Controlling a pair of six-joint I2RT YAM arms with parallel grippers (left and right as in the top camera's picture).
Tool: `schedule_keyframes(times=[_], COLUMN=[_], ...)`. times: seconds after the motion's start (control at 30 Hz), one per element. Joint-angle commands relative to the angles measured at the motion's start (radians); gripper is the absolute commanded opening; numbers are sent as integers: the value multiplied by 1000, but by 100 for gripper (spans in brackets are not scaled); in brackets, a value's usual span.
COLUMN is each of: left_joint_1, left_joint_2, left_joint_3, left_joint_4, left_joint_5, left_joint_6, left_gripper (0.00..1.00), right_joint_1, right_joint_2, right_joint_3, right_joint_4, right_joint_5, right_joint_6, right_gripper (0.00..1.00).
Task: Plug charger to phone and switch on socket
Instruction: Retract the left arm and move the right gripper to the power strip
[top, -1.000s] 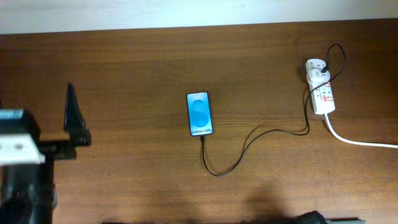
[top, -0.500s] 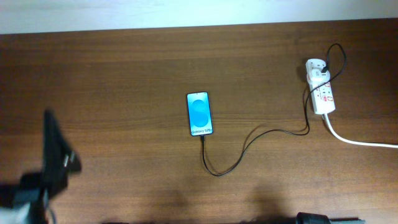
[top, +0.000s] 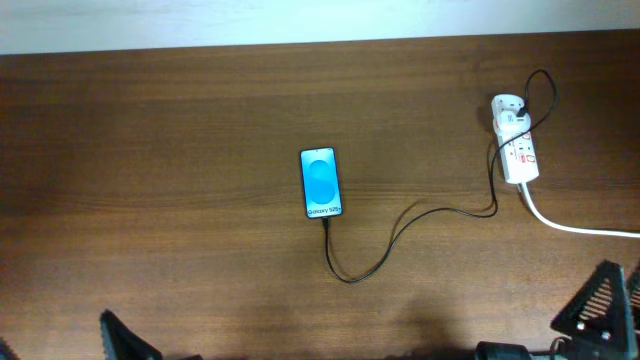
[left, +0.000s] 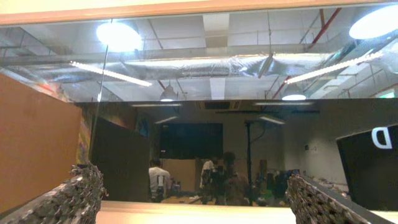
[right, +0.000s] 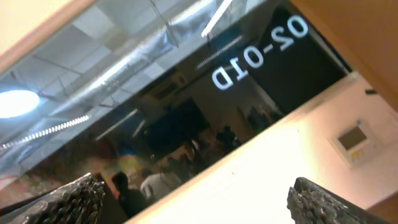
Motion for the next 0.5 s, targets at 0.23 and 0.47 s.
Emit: schedule_keyframes(times=[0.23,0.47], left_joint_1=[10,10], left_joint_2=[-9,-9], left_joint_3=[-8,-79], left_joint_4=[-21,-49], left_joint_5=[21,22], left_joint_6=[-17,-63], left_gripper=[99,99], right_joint_1=[214,-111], right_joint_2=[678,1223], right_joint_3=[8,290], right_joint_4=[-57,-389], right_joint_5=[412,-106], right_joint_6=[-362,-11], right_gripper=[99,99])
